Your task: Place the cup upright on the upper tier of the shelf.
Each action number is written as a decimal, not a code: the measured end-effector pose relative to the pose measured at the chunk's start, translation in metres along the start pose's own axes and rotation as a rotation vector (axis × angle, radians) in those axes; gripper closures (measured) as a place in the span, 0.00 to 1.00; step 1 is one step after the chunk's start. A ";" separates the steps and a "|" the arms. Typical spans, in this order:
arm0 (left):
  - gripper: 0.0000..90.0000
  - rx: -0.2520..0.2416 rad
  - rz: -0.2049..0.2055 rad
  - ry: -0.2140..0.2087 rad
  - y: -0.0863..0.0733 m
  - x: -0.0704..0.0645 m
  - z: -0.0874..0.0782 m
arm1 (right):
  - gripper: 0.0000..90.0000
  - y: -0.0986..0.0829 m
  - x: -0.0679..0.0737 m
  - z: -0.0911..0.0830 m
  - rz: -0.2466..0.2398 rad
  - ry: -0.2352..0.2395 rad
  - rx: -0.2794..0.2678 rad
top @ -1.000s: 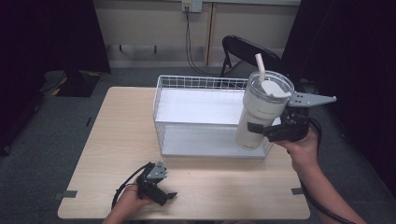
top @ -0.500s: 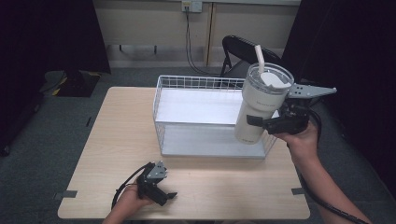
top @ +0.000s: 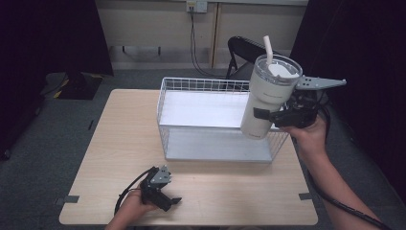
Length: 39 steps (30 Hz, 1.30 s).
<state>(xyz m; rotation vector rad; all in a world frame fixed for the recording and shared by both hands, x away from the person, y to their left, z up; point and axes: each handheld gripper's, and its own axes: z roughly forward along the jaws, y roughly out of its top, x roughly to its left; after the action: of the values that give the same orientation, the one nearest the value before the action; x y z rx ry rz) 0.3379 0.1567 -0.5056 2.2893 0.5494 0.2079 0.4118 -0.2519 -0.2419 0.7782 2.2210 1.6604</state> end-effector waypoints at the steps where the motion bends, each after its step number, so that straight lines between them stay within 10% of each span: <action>1: 0.00 0.000 0.000 0.000 0.000 0.000 0.000 | 0.11 0.000 0.000 0.000 0.000 0.000 0.000; 39: 0.00 0.002 0.001 -0.001 0.000 0.000 0.000 | 0.11 0.018 -0.017 0.040 -0.005 -0.088 0.006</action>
<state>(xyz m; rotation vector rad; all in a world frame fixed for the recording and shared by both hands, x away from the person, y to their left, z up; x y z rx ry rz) 0.3379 0.1568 -0.5053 2.2914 0.5484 0.2071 0.4505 -0.2256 -0.2390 0.8299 2.1675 1.5862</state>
